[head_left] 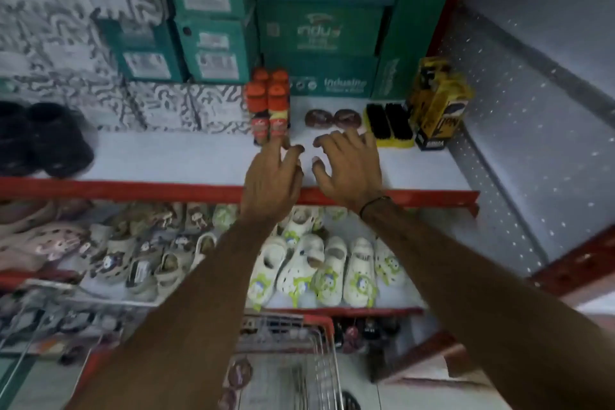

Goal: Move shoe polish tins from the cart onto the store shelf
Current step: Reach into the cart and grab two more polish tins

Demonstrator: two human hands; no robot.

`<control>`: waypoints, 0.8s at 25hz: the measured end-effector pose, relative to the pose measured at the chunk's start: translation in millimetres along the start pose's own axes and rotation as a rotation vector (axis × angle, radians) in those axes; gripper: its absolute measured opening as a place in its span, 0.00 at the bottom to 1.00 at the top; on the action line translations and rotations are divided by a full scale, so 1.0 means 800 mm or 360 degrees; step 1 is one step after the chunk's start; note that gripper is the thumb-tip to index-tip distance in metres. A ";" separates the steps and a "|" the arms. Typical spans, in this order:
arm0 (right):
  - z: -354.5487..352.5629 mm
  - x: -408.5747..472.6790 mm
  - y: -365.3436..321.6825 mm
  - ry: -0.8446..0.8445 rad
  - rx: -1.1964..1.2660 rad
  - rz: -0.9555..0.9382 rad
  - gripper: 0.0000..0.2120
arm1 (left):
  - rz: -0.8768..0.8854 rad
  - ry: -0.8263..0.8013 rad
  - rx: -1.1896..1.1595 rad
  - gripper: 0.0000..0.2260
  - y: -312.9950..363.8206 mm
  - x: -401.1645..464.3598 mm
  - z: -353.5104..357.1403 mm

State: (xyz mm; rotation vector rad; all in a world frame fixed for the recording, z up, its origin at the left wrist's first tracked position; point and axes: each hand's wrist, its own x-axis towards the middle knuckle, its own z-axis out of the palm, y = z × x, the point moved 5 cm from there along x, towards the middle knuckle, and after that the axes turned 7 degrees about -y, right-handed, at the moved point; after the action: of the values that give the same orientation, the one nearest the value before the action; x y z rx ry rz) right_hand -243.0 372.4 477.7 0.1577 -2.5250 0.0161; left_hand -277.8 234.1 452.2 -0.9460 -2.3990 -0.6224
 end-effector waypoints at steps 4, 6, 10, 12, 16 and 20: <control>0.036 -0.062 -0.131 -0.0063 0.0174 -0.0263 0.10 | -0.0332 0.0111 0.0133 0.07 -0.047 -0.147 -0.036; 0.082 -0.112 -0.191 -0.0258 0.0281 -0.0342 0.10 | -0.0496 -0.0060 0.0142 0.07 -0.078 -0.236 -0.020; 0.236 -0.258 -0.290 -0.1049 0.0461 -0.0383 0.17 | -0.0920 -0.0509 -0.0030 0.17 -0.136 -0.436 0.060; 0.303 -0.329 -0.309 -0.1472 0.0432 -0.0268 0.24 | -0.1207 -0.0762 -0.0181 0.20 -0.152 -0.516 0.108; 0.456 -0.445 -0.347 -0.2011 0.0302 -0.0450 0.36 | -0.1634 -0.1329 -0.0292 0.25 -0.197 -0.657 0.243; 0.550 -0.501 -0.374 -0.2088 0.0095 -0.0732 0.38 | -0.1596 -0.1560 -0.0103 0.30 -0.195 -0.727 0.333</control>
State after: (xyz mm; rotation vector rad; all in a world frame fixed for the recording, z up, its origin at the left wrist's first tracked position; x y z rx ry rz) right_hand -134.8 98.7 -119.5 1.0617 -3.6842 -0.2822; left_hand -86.5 -6.8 -130.4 0.1239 -3.7519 -0.6266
